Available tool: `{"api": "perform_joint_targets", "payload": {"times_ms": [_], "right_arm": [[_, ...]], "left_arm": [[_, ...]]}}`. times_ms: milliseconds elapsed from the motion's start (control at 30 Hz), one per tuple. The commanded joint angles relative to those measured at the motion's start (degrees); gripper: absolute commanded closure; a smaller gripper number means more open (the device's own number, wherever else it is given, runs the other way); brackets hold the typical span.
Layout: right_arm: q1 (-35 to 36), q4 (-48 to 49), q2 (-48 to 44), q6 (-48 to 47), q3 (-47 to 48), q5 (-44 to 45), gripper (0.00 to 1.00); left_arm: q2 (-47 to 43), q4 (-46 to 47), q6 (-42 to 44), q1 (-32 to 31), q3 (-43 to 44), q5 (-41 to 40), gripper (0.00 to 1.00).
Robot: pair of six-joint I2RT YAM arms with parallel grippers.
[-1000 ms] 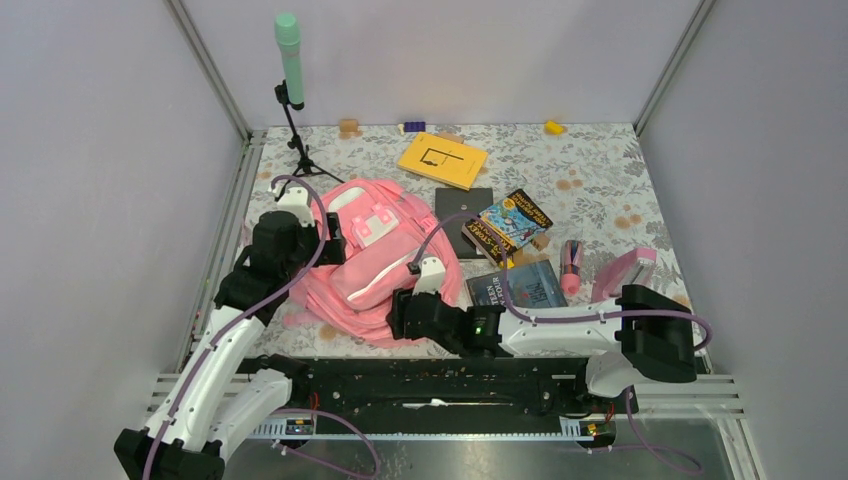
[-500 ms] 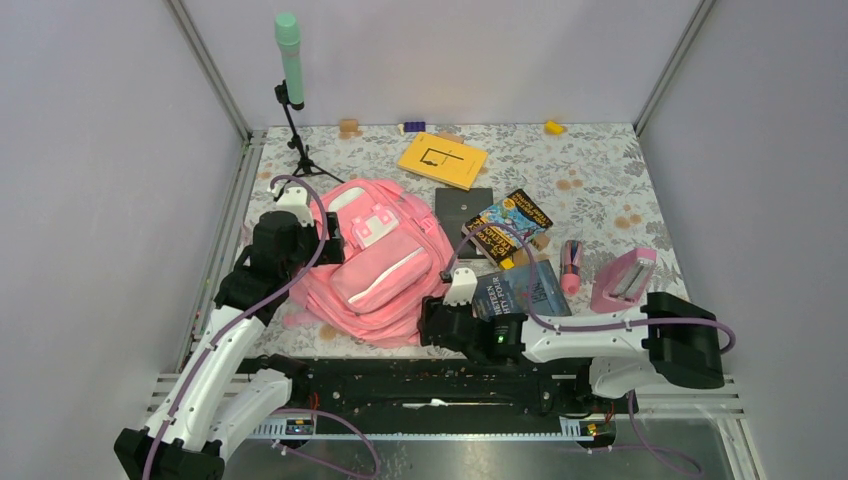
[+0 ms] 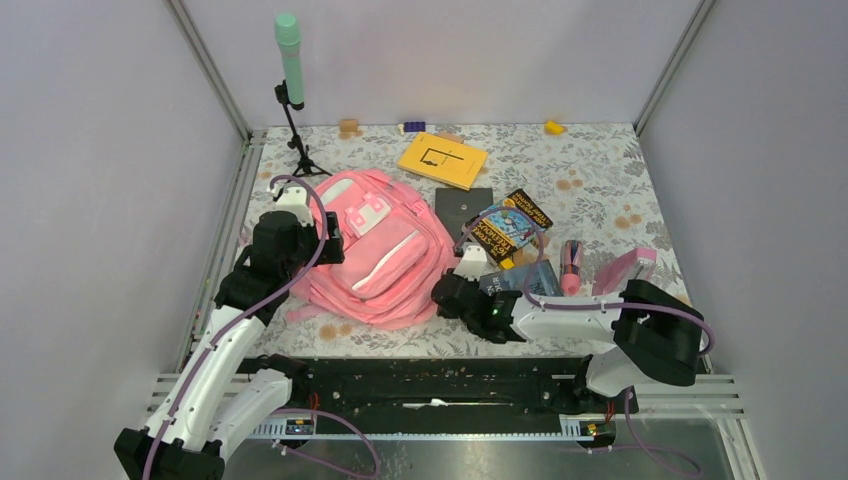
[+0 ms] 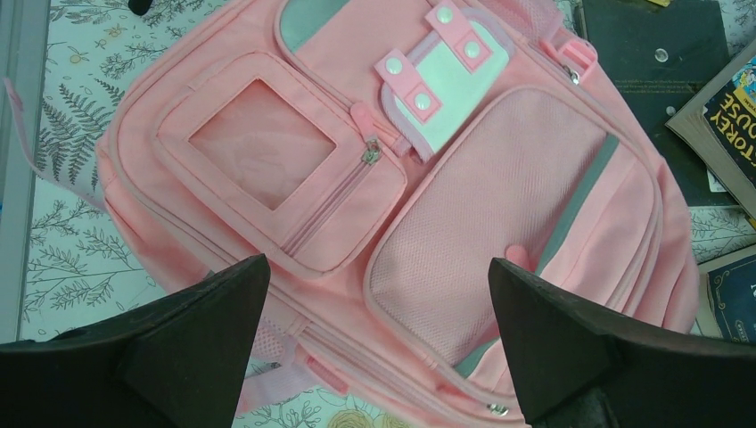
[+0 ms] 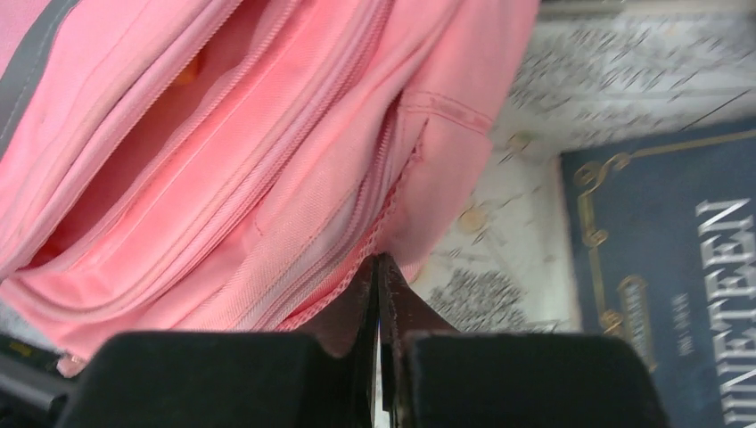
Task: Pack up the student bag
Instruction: Adjust the student bag at the center of the board.
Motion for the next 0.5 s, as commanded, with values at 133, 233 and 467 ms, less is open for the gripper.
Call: {"api": "perform_joint_targets", "payload": {"times_ms": [133,233,467], "right_arm": [[-6.92,2.05,-1.44,-16.85,1.05,3.84,1.0],[-6.82,-2.71,-3.63,-20.8,4.56,3.33,0.7],[-0.02,-4.63,-9.73,-14.43,6.86,3.37,0.42]], "left_arm": [[-0.09,1.25,-0.25,0.28,1.22,-0.17,0.01],[-0.09,1.22,-0.34,0.27,1.24,-0.6,0.01],[-0.58,1.03,-0.6,0.27,1.4,-0.98,0.01]]}}
